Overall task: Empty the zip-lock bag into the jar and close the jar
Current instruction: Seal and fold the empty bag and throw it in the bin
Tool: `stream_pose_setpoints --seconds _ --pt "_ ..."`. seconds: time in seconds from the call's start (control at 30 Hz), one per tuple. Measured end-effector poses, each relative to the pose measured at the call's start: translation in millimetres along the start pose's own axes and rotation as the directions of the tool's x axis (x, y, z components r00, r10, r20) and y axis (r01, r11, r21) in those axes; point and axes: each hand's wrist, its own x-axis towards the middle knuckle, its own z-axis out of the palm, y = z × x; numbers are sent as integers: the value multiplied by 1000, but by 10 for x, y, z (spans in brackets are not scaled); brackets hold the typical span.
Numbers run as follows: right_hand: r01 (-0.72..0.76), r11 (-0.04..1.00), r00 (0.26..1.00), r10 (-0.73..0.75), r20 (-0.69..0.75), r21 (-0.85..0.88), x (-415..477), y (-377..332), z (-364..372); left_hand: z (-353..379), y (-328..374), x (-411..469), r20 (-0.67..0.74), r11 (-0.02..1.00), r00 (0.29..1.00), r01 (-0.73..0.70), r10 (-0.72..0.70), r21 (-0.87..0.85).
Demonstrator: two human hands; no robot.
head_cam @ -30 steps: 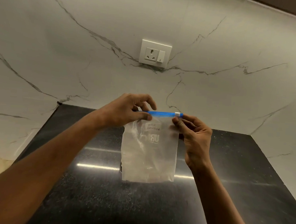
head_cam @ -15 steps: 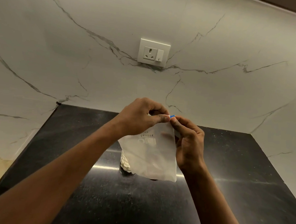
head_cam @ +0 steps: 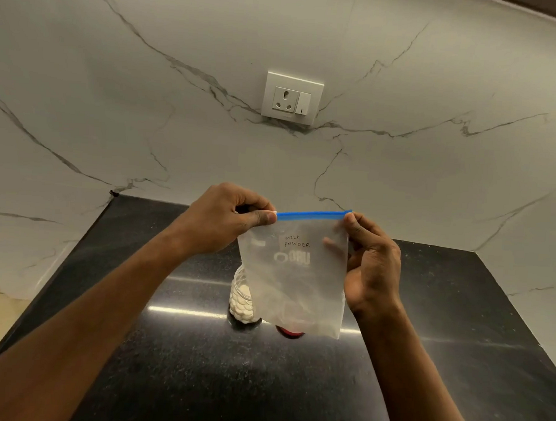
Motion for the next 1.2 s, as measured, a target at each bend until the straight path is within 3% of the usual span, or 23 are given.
stream_pose_setpoints --seconds 0.3,0.4,0.5,0.57,0.63,0.73,0.87,0.97,1.2 --pt "-57 996 997 60 -49 63 42 -31 -8 -100 -123 -84 -99 1000 995 -24 22 -15" --pt "-101 990 995 101 1 97 44 -36 19 -77 -143 -102 -134 993 991 -3 -13 -116" --pt "-126 981 991 119 55 146 80 -52 23 55 -218 -182 18 875 980 186 -199 -446" --pt "-136 980 990 127 68 146 110 -35 23 229 -284 -279 142 809 963 269 -228 -523" --pt "-127 988 989 120 82 90 130 3 6 404 -337 -357 151 799 959 285 -242 -530" --pt "-66 986 973 97 211 -153 81 99 -60 516 -395 -383 20 764 943 282 -332 -581" --pt "28 887 908 170 383 -461 -52 280 -192 477 -411 -358 9 730 927 300 -374 -614" --pt "26 884 917 164 363 -466 -57 306 -240 447 -424 -367 77 697 923 336 -376 -633" --pt "-135 952 937 213 277 -274 -55 264 -288 397 -507 -410 190 530 911 372 -366 -762"
